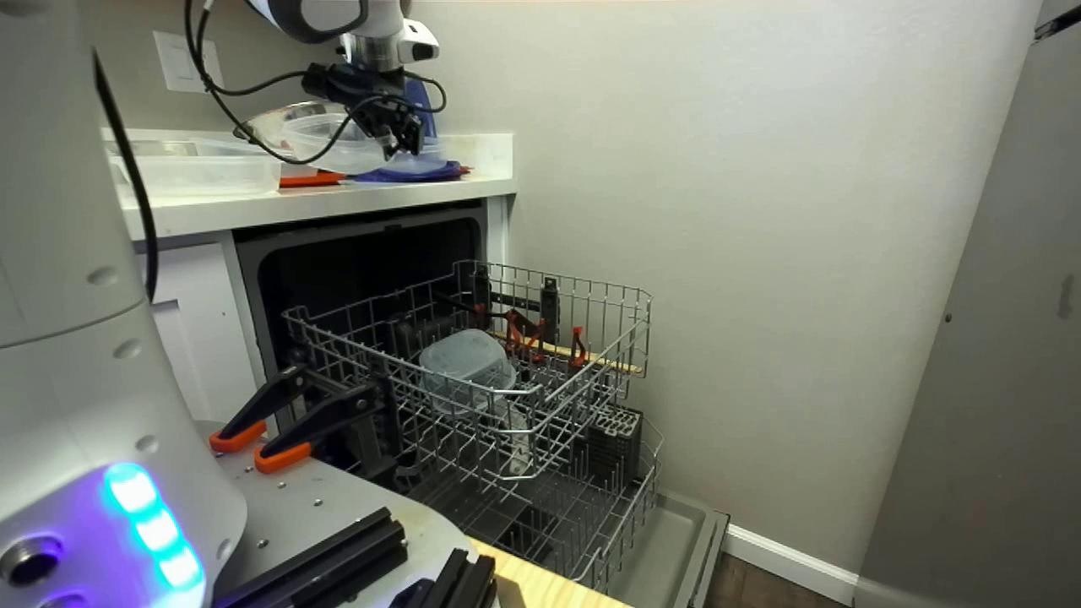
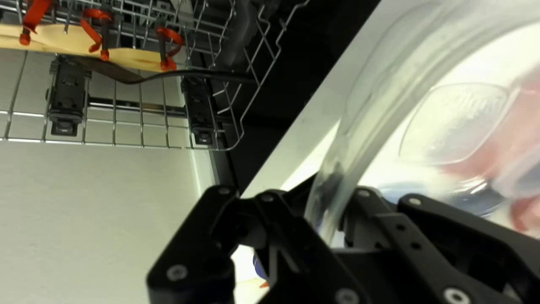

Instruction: Remove the container from the dishwasher

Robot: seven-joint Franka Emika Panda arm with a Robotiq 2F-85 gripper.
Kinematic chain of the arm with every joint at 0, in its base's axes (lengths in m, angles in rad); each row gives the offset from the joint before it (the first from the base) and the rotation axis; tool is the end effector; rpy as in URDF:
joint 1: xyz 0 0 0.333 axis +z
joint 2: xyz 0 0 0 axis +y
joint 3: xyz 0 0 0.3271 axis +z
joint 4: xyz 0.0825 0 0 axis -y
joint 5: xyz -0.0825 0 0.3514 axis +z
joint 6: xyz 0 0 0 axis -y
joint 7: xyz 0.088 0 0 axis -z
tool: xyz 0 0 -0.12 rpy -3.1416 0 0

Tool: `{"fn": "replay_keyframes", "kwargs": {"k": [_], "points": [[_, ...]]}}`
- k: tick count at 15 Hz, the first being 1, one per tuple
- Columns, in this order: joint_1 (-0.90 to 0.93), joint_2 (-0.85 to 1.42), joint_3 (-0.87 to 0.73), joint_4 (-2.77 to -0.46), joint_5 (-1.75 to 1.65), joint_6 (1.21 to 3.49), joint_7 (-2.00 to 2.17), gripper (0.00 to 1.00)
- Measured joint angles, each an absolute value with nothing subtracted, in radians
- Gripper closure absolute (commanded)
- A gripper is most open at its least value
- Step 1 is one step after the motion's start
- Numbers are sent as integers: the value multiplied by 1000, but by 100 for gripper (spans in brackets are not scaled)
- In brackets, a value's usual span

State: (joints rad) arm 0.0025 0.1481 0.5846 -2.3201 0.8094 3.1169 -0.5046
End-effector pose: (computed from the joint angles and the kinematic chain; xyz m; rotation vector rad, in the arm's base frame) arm 0.4822 0.2398 0.3701 -2.6312 -0.3371 -0.7925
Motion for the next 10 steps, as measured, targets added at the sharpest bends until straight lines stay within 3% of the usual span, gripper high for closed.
{"fn": "replay_keyframes", "kwargs": {"k": [5, 10], "points": [[60, 254, 550, -2245, 811, 3282, -470, 99], [207, 338, 357, -2207, 699, 3308, -314, 99]]}}
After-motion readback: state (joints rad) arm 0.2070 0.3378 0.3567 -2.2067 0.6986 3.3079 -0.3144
